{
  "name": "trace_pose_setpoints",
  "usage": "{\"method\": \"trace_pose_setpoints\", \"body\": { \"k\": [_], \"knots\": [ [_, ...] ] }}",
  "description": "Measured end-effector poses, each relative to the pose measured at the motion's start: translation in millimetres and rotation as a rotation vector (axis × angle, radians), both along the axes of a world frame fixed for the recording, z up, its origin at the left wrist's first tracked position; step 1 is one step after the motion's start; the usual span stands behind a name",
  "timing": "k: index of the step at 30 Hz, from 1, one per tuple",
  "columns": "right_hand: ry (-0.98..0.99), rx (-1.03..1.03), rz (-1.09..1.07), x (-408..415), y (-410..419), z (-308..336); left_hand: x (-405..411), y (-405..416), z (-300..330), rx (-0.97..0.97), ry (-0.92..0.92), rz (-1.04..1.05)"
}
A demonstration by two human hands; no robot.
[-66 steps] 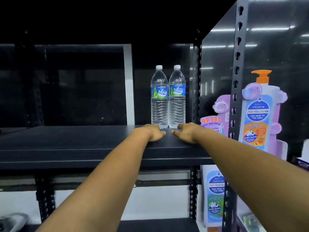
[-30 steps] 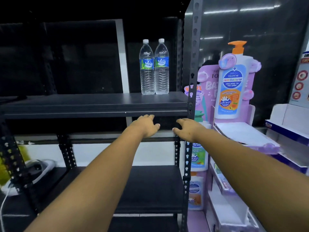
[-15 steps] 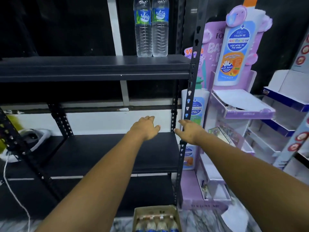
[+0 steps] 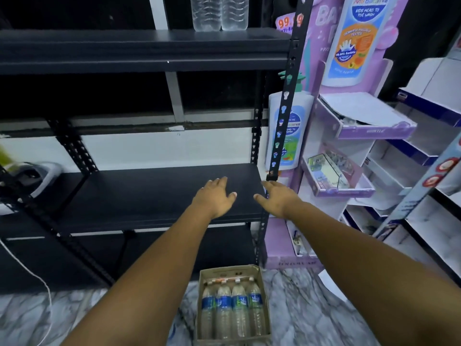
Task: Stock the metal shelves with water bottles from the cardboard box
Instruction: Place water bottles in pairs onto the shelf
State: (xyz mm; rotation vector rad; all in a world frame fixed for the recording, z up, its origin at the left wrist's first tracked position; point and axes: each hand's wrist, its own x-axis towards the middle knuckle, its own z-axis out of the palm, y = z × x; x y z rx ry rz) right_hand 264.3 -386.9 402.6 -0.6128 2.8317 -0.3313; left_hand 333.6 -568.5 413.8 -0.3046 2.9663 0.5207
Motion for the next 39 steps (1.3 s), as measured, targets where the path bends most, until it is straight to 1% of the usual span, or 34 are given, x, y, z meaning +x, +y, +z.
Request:
{"method": "trace_pose_setpoints", "body": {
  "k": [6,12,20,25,32,39],
  "knots": [
    [-0.044,0.053,0.009,12,-3,-27,9,-1,-29,0.016,-0.041,-0.004],
    [-0.118,0.027,0.007,23,-5,-54,16,-1,-61,0.016,-0.1,-0.012],
    [-0.194,0.035,0.029,25,-3,-119,21,2,-116,0.031,-0.195,-0.007],
    [-0.256,0.089,0.067,20,-2,-163,24,1,-157,0.034,-0.27,0.007],
    [-0.321,0.144,0.12,8,-9,-239,19,-13,-241,0.031,-0.374,0.006],
    [-0.379,0.12,0.077,-2,-29,-351,11,-34,-354,0.043,-0.405,0.017]
  ]
}}
